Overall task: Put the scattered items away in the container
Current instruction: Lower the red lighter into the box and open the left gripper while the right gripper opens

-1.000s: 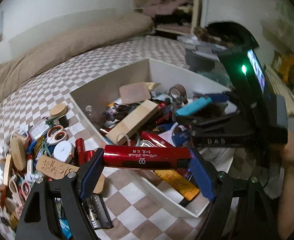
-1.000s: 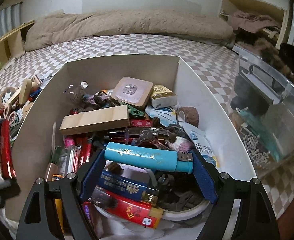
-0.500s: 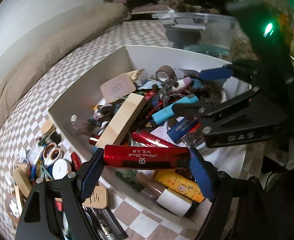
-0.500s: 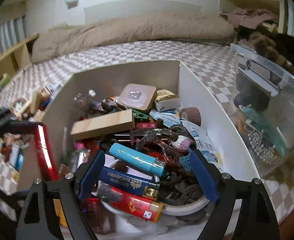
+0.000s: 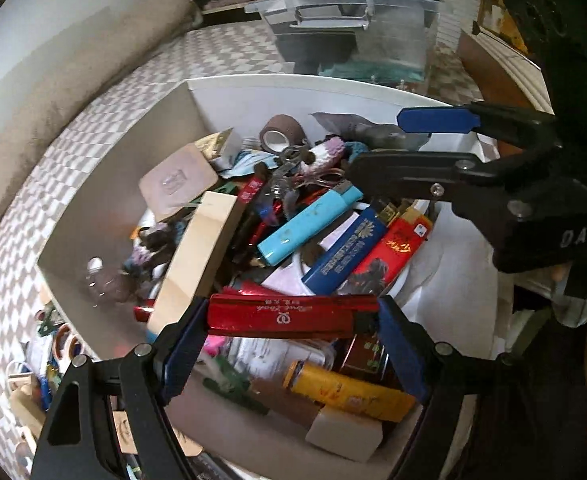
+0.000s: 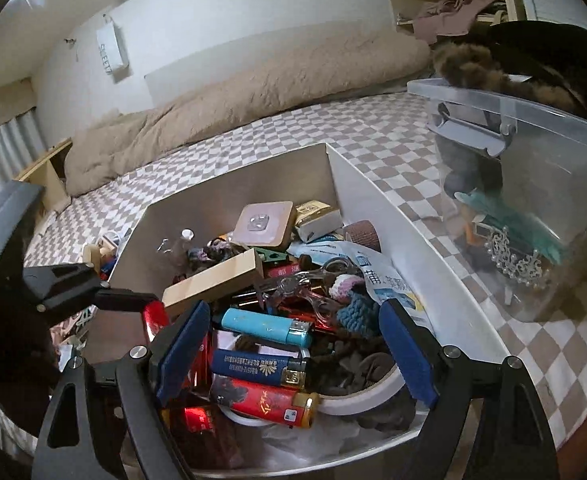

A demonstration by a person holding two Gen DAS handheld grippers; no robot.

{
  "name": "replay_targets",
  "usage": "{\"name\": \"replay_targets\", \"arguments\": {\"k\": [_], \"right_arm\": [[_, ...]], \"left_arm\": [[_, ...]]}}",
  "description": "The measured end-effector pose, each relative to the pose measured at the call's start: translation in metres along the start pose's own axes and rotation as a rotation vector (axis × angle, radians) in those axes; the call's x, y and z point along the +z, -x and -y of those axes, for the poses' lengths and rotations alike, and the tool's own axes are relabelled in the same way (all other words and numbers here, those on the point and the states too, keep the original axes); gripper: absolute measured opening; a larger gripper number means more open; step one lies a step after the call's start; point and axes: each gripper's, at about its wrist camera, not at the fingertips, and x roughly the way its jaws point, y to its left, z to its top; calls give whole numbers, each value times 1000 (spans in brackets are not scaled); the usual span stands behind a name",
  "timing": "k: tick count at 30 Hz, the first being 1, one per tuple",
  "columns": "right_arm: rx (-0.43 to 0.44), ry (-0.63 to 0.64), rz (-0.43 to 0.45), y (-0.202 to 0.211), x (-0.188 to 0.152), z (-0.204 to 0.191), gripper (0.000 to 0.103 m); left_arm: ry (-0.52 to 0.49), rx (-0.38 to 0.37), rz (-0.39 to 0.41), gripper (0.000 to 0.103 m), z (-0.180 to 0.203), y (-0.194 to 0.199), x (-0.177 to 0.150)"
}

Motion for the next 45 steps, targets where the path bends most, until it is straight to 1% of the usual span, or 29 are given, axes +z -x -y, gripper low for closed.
{"name": "replay_targets", "arguments": {"k": [2, 4, 9, 14, 24, 25, 26, 27, 30, 38, 45], "right_arm": [[-9, 2, 10, 1, -1, 0, 87], [-2, -11, 5, -1, -3, 2, 92], [-32, 23, 9, -3, -7, -4, 94], [-53, 44, 8, -5, -9, -7, 96], [-54, 52, 2, -5, -9, -7, 96], [-53, 54, 0, -5, -9, -7, 96], [-51, 56, -2, -5, -10, -7, 96], [-49, 55, -3, -5, -10, -7, 96], [-42, 54, -4, -4, -10, -8, 96], [-35, 54, -5, -4, -11, -10, 96], [-33, 46, 2, -2, -11, -10, 96]], "left_arm": [[-7, -25, 2, 83, 1, -1, 0], [-25, -48, 8, 83, 1, -2, 1], [-28, -106, 0, 83, -2, -6, 1], [-10, -130, -5, 83, -6, -7, -2], [7, -116, 1, 83, -8, -8, -5], [9, -118, 3, 87, -9, -8, -5], [10, -121, 9, 98, -9, -7, -5], [11, -120, 16, 102, -8, -6, -5], [24, -123, 25, 103, -9, -4, -5], [49, -94, 40, 103, -12, 0, -6], [103, -80, 98, 103, -16, 9, -9]]}}
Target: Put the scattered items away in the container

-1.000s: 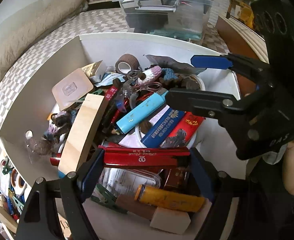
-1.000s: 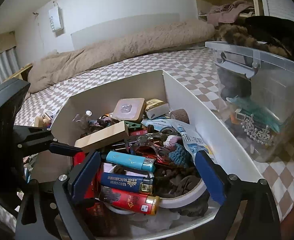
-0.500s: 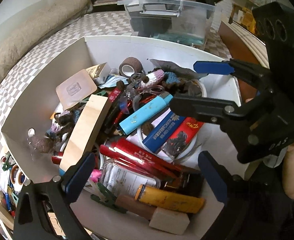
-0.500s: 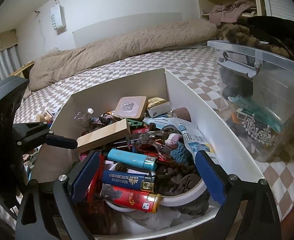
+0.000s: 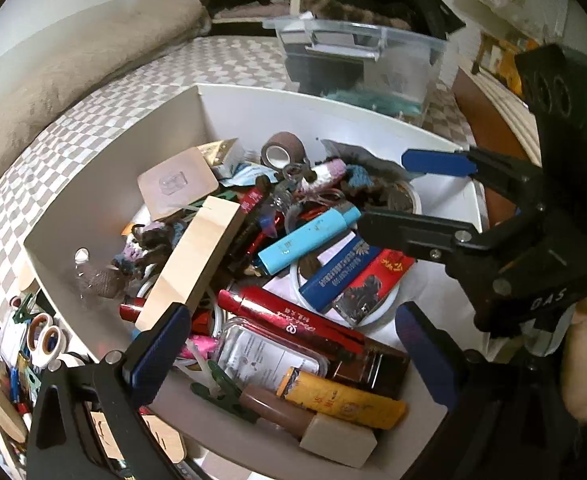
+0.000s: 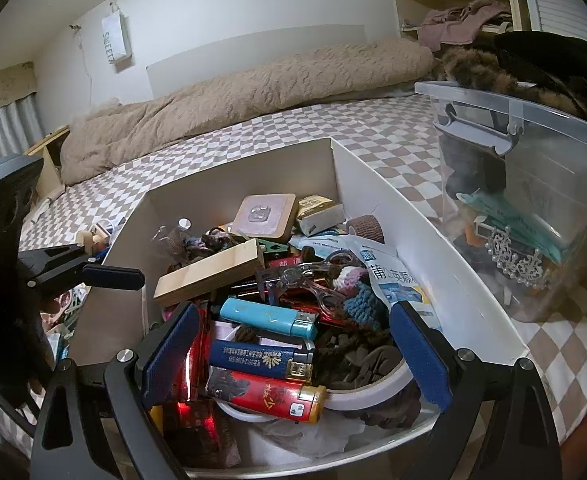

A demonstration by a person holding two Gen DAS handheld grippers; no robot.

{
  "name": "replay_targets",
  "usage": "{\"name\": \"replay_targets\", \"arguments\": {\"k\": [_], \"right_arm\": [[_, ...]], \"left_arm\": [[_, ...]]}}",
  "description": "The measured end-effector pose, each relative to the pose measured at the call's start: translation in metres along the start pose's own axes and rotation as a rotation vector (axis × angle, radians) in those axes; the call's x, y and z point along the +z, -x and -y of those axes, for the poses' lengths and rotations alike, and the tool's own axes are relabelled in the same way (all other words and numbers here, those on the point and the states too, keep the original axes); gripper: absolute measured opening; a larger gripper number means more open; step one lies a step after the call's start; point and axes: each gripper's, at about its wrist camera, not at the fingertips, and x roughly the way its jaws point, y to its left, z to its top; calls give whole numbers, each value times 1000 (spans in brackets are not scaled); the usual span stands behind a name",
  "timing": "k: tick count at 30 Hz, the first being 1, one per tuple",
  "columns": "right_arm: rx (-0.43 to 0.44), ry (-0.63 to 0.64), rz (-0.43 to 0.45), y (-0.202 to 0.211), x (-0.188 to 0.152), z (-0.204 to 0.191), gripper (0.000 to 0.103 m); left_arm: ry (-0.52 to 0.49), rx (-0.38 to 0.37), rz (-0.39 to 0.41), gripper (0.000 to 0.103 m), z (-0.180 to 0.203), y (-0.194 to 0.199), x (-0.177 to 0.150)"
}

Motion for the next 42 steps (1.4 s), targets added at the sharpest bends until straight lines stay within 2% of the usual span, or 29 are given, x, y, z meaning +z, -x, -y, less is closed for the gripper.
{"name": "replay_targets", "arguments": {"k": [6, 15, 16, 17, 19, 32, 36, 39, 42], "right_arm": [[16, -30, 25, 8, 2, 2, 96], [-31, 19, 66, 22, 4, -4, 96], [-36, 28, 70, 22, 3, -6, 97], [-43, 38, 73, 23, 3, -7, 103], [-61, 56, 84, 25, 4, -11, 103], [-116, 131, 123, 47, 12, -37, 103], [-110, 126, 143, 60, 10, -44, 103], [-119, 134, 155, 72, 9, -51, 103], [-122, 133, 170, 85, 8, -58, 103]], "left_arm": [[30, 36, 32, 103, -3, 6, -5], [134, 24, 86, 103, -14, 25, -9], [150, 21, 94, 103, -15, 28, -9], [164, 17, 102, 103, -17, 30, -9], [184, 18, 115, 103, -18, 37, -9], [223, 104, 216, 103, -12, 87, -17], [249, 99, 252, 103, -10, 107, -21], [248, 140, 283, 103, -5, 125, -26], [256, 216, 311, 103, -2, 142, -34]]}}
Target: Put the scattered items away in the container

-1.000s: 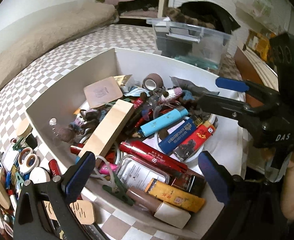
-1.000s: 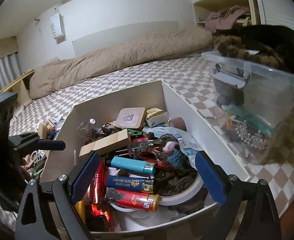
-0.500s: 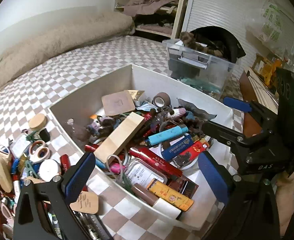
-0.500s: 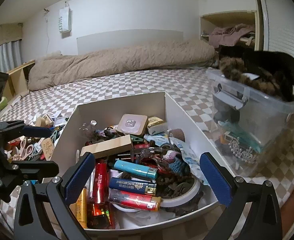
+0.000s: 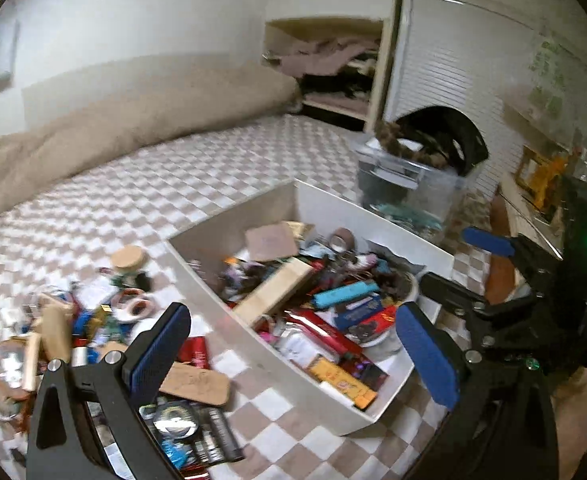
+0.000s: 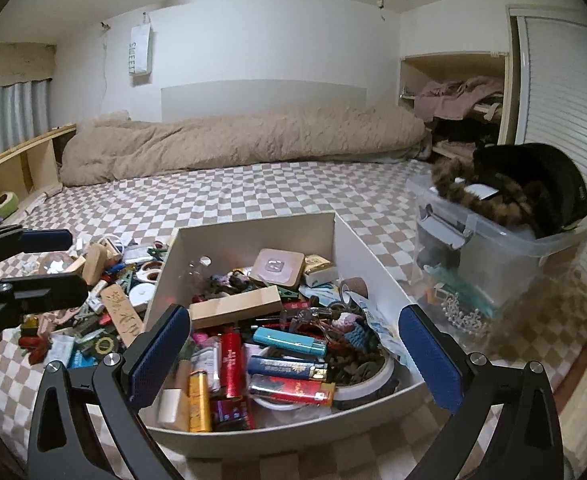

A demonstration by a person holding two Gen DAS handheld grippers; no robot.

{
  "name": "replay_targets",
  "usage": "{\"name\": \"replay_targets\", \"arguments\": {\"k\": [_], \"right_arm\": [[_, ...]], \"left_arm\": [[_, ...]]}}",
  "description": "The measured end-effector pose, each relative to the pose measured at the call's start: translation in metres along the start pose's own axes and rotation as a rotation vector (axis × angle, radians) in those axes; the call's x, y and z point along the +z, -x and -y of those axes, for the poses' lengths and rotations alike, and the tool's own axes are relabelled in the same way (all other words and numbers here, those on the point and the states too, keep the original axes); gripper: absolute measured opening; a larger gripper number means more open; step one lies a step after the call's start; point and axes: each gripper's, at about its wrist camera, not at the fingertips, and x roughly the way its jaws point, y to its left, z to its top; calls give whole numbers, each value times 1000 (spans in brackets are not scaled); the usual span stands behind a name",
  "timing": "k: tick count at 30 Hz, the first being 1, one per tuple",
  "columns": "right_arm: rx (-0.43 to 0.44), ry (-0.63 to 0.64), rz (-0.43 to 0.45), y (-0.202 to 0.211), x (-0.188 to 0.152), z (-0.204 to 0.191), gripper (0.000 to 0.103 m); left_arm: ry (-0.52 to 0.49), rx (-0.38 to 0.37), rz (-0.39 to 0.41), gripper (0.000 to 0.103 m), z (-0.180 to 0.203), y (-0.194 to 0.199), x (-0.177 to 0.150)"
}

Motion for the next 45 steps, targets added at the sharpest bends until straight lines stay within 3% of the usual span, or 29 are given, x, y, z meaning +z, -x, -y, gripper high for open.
{"name": "replay_targets", "arguments": {"k": [9, 25, 45], "right_arm": [[17, -3, 48, 43, 3, -25, 103], [20, 42, 139, 102, -10, -62, 103], [25, 81, 193, 141, -18, -95, 103]], "left_arm": [[-42, 74, 24, 103, -4, 43, -22], [-34, 139, 170, 103, -8, 124, -54], [-9, 185, 214, 103, -15, 168, -74]]}}
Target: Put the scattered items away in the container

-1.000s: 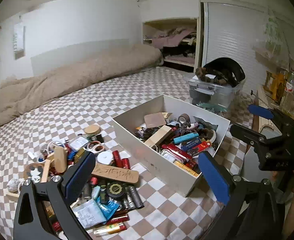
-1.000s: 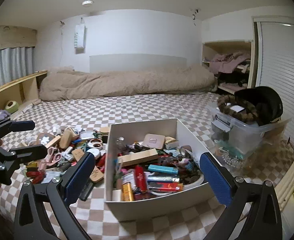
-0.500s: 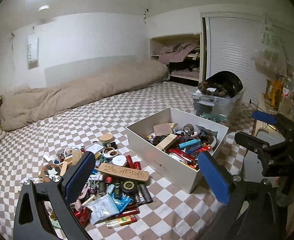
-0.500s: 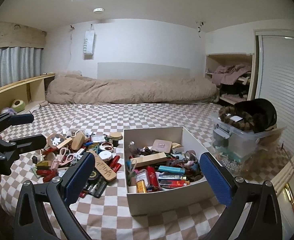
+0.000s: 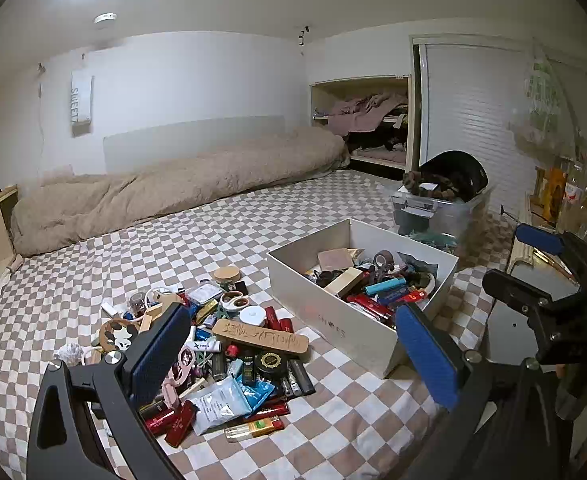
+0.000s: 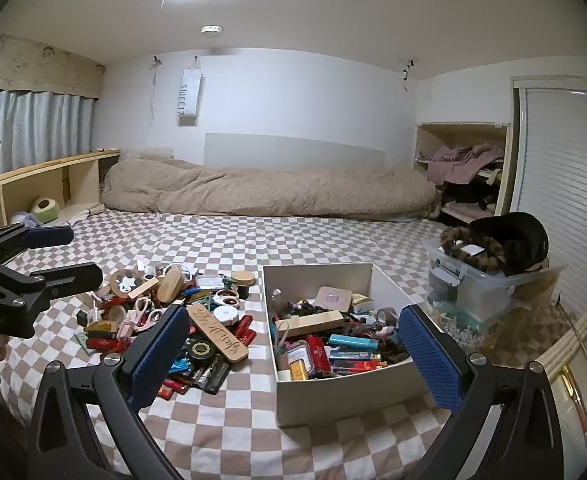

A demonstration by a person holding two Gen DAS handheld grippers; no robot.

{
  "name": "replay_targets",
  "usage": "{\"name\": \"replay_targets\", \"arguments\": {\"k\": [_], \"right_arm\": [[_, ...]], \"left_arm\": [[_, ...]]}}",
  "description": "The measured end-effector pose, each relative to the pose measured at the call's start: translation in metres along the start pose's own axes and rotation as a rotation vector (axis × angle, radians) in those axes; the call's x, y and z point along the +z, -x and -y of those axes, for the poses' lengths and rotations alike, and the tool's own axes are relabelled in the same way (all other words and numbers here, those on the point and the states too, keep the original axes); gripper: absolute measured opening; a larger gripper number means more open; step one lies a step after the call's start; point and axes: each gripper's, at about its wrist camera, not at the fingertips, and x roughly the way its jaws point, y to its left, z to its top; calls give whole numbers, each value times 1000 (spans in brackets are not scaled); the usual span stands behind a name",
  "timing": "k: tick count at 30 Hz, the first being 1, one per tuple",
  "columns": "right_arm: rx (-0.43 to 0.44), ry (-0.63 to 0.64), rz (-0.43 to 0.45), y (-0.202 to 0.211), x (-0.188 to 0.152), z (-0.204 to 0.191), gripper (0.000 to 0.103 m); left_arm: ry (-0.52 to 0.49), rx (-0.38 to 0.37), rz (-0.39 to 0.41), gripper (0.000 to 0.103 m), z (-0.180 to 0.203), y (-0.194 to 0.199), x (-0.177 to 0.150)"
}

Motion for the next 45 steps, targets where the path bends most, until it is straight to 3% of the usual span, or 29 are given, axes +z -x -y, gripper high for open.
{"name": "replay_targets", "arguments": {"k": [45], "right_arm": [[-4, -12, -39, 2, -9, 1, 103]], "left_arm": [[-21, 10, -25, 103, 10, 4, -12]]}}
